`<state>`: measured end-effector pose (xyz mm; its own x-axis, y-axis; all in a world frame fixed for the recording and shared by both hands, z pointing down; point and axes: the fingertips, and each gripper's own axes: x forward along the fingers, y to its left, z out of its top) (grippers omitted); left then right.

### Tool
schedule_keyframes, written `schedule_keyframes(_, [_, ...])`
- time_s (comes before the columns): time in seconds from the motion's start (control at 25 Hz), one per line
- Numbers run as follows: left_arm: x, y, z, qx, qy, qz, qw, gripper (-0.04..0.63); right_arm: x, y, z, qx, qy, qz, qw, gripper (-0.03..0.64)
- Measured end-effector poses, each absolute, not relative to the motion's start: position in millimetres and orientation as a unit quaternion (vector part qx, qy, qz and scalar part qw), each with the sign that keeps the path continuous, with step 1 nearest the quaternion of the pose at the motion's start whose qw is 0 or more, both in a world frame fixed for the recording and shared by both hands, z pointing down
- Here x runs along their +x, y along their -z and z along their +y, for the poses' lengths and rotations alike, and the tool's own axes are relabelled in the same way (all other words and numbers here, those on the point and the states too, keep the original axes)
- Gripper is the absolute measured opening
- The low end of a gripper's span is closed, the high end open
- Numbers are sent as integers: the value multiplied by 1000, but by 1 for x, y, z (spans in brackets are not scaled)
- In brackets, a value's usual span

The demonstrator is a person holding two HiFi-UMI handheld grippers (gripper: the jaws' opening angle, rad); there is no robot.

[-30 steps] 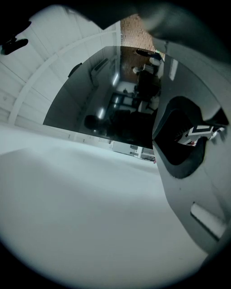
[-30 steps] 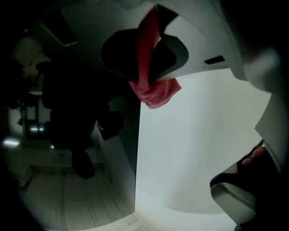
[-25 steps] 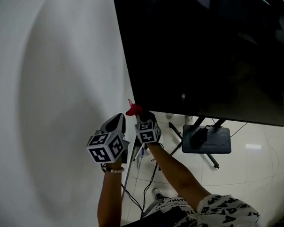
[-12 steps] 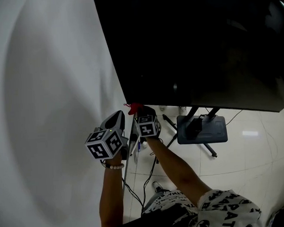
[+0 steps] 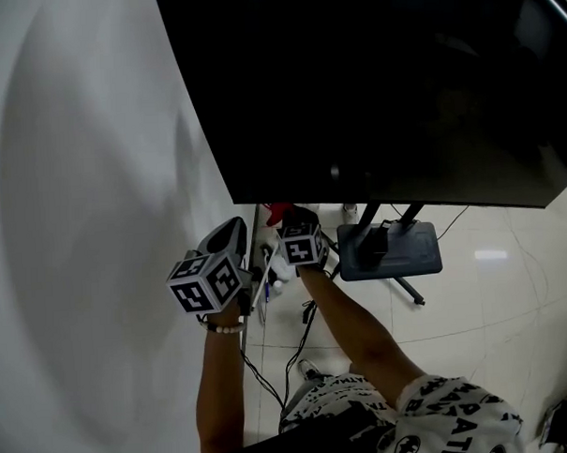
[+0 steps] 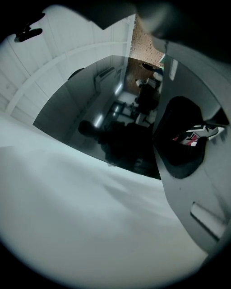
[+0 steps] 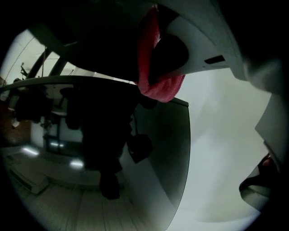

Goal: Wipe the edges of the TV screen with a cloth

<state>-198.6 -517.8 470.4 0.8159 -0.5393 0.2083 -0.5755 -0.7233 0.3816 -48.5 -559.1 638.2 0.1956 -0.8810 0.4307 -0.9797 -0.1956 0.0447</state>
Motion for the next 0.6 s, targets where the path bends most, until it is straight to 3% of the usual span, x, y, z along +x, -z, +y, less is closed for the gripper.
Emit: schedule_keyframes(0.6, [-105, -480, -460, 943, -77, -246, 209, 6, 60, -624, -477, 800, -138, -564, 154, 57])
